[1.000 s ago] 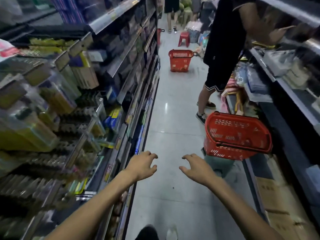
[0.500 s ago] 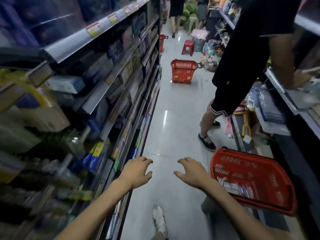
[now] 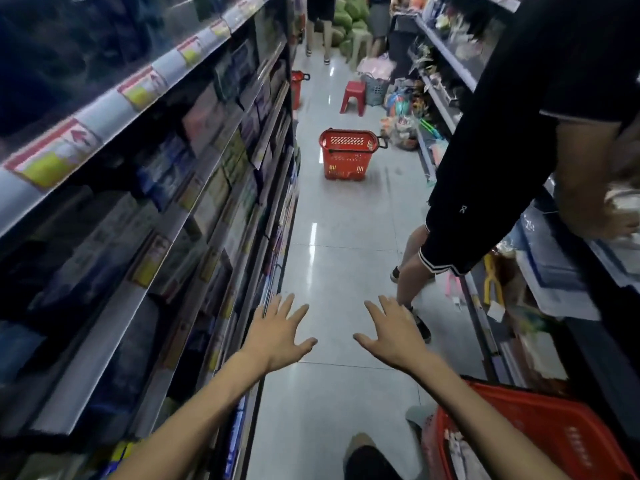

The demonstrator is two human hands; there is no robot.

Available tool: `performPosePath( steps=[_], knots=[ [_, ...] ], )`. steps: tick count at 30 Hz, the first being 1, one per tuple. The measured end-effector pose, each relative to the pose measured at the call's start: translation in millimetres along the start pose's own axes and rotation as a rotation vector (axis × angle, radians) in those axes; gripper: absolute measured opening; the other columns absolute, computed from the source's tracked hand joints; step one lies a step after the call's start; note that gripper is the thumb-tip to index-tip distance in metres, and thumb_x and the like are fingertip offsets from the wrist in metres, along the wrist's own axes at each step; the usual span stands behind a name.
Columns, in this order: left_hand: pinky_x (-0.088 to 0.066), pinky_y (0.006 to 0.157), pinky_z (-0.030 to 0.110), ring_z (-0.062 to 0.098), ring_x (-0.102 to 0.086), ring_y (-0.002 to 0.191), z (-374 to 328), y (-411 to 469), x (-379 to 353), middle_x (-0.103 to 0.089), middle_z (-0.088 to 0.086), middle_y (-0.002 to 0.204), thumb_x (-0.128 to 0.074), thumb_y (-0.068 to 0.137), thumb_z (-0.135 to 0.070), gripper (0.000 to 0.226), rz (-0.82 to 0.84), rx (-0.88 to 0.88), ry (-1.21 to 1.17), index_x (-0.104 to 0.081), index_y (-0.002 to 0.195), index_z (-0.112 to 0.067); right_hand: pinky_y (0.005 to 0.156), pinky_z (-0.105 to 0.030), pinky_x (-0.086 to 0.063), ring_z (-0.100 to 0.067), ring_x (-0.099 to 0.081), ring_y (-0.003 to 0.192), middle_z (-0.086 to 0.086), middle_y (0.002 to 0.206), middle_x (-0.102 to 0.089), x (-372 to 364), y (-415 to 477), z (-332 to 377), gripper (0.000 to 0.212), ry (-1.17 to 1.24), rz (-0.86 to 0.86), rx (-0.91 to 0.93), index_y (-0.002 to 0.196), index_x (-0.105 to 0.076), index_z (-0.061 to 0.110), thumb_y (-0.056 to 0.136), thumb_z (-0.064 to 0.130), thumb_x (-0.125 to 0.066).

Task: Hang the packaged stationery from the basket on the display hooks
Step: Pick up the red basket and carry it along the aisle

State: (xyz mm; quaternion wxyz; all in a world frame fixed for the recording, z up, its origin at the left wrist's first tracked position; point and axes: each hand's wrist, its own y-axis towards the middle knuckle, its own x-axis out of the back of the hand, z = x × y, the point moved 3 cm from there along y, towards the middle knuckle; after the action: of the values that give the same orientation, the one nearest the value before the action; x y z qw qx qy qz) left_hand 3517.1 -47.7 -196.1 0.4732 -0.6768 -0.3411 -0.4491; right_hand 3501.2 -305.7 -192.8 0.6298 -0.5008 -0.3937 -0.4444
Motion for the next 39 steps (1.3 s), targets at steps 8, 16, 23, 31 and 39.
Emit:
performPosePath(
  steps=[8,16,23,31,39],
  knots=[
    [-0.026,0.124,0.05,0.026,-0.016,0.161,12.5,174.7,50.1,-0.019,0.006,0.173,-0.043,0.097,-0.071,0.081,0.015,-0.021,0.023,-0.024,0.165,-0.032,0.128,-0.05,-0.006,-0.033,-0.001,0.159,-0.014,0.172,-0.007,30.5,171.6,-46.3,0.094,0.058,0.068,-0.005,0.165,-0.009,0.026,0.093,0.073,-0.047],
    [-0.04,0.11,0.045,0.021,-0.045,0.143,28.0,334.4,125.0,-0.049,-0.003,0.153,-0.047,0.097,-0.063,0.065,0.002,0.029,0.015,-0.043,0.153,-0.031,0.115,-0.042,-0.037,-0.029,-0.038,0.144,-0.008,0.158,-0.039,89.9,340.9,-77.4,0.08,0.105,0.095,0.018,0.159,-0.028,0.02,0.096,0.064,-0.05],
    [-0.04,0.106,0.042,0.019,-0.047,0.14,44.4,461.3,175.4,-0.051,-0.004,0.151,-0.047,0.097,-0.062,0.062,-0.016,0.034,-0.011,-0.046,0.151,-0.032,0.111,-0.041,-0.038,-0.026,-0.045,0.136,-0.003,0.15,-0.047,125.5,474.4,-103.9,0.072,0.111,0.107,0.007,0.152,-0.041,0.023,0.094,0.065,-0.049],
    [-0.038,0.11,0.043,0.02,-0.048,0.139,89.8,654.2,218.2,-0.052,-0.006,0.15,-0.045,0.096,-0.063,0.064,-0.035,0.022,-0.036,-0.044,0.153,-0.032,0.108,-0.038,-0.04,-0.024,-0.048,0.134,-0.001,0.147,-0.051,166.4,659.1,-145.6,0.07,0.136,0.12,-0.055,0.153,-0.041,0.024,0.096,0.065,-0.049],
    [-0.049,0.1,0.039,0.023,-0.059,0.129,112.2,839.7,289.1,-0.056,-0.002,0.146,-0.047,0.1,-0.058,0.061,0.007,-0.02,-0.048,-0.043,0.153,-0.028,0.108,-0.038,-0.039,-0.024,-0.05,0.134,-0.002,0.146,-0.052,247.6,823.3,-190.5,0.069,0.138,0.079,-0.12,0.153,-0.042,0.024,0.097,0.064,-0.049]
  ],
)
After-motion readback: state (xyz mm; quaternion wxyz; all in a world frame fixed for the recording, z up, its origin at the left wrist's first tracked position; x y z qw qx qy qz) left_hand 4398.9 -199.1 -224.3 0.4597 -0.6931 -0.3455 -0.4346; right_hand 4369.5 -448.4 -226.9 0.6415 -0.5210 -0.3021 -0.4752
